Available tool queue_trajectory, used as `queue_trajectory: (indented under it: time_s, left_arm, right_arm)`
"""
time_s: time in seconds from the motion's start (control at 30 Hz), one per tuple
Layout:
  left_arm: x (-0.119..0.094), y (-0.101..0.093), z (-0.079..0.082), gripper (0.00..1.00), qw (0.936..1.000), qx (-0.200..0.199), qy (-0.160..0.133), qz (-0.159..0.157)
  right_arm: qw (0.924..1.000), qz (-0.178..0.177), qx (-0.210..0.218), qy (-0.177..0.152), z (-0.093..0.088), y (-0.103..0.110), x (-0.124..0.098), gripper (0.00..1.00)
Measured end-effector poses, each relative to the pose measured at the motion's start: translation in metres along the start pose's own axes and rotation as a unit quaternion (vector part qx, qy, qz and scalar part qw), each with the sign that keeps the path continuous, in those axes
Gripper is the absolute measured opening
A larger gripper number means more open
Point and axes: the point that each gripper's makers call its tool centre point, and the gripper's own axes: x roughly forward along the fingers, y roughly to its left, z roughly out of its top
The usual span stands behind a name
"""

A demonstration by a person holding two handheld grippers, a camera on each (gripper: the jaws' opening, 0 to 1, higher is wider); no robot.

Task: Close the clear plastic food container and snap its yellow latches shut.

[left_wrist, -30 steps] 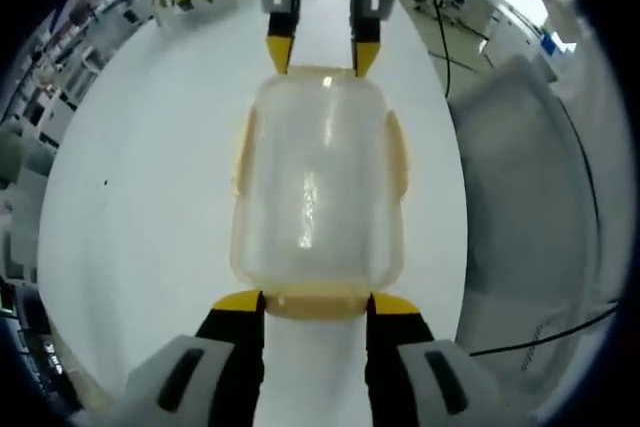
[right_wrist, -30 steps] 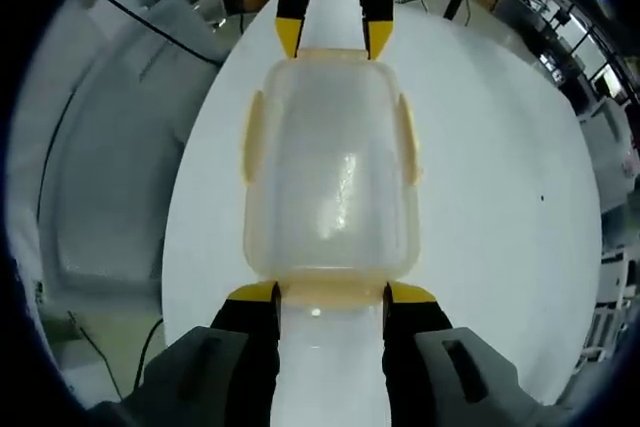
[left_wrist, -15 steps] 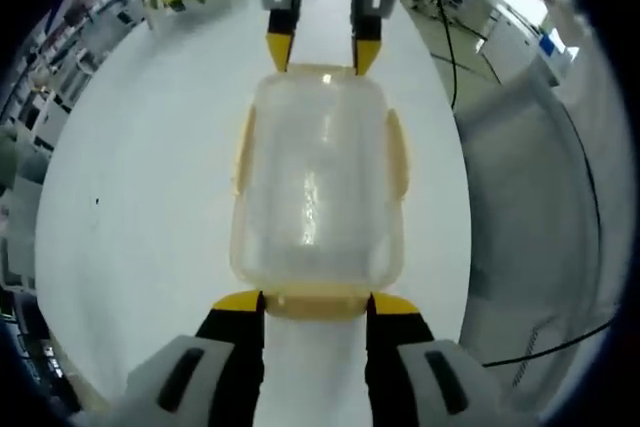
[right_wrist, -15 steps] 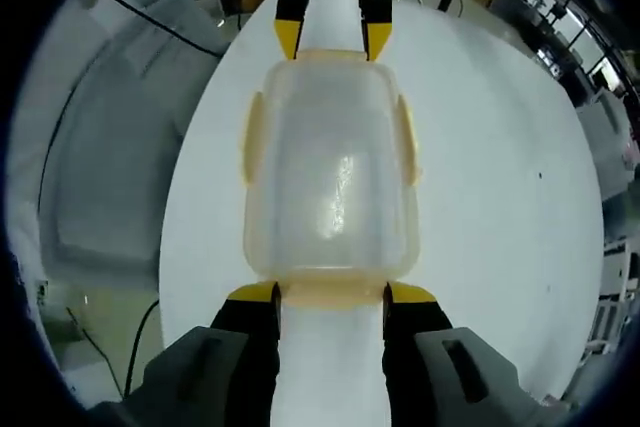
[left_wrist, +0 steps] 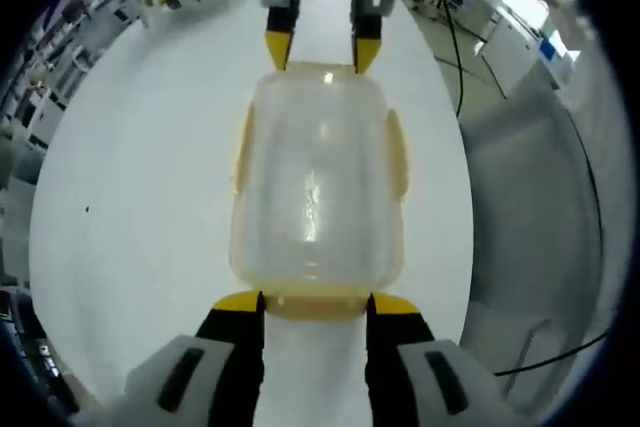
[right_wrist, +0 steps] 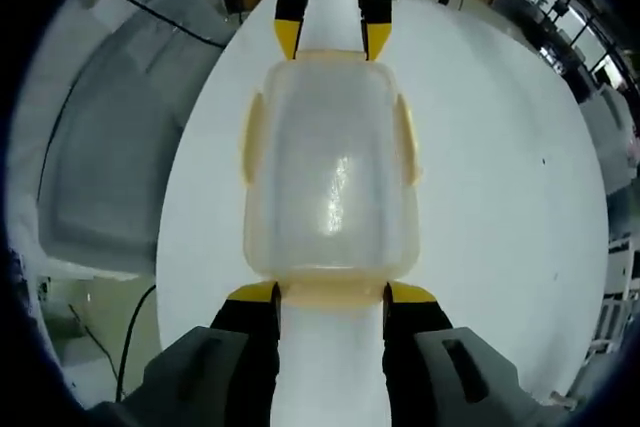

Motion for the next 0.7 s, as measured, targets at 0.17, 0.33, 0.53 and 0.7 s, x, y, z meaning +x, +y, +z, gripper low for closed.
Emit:
queue_trajectory:
  time_s: [0.17,0.33,0.53,0.7]
  left_arm:
    - [0.005,-0.001,0.001,0.34,1.0000,-0.003,0.006,-0.002]
    - [0.012,-0.002,0.001,0.34,0.9999,-0.006,0.014,-0.005]
    - [0.012,-0.002,0.003,0.34,0.9998,-0.005,0.018,-0.002]
    - [0.015,-0.002,0.004,0.34,0.9994,0.004,0.035,0.006]
  right_arm:
    - [1.0000,0.005,-0.001,-0.001,-0.003,0.000,0.002,0.36]
    - [0.9999,0.009,-0.005,-0.001,-0.007,0.001,0.008,0.37]
    - [1.0000,0.007,-0.005,0.001,-0.010,0.000,0.008,0.37]
    - [0.9999,0.008,-0.008,0.004,-0.012,0.001,0.009,0.37]
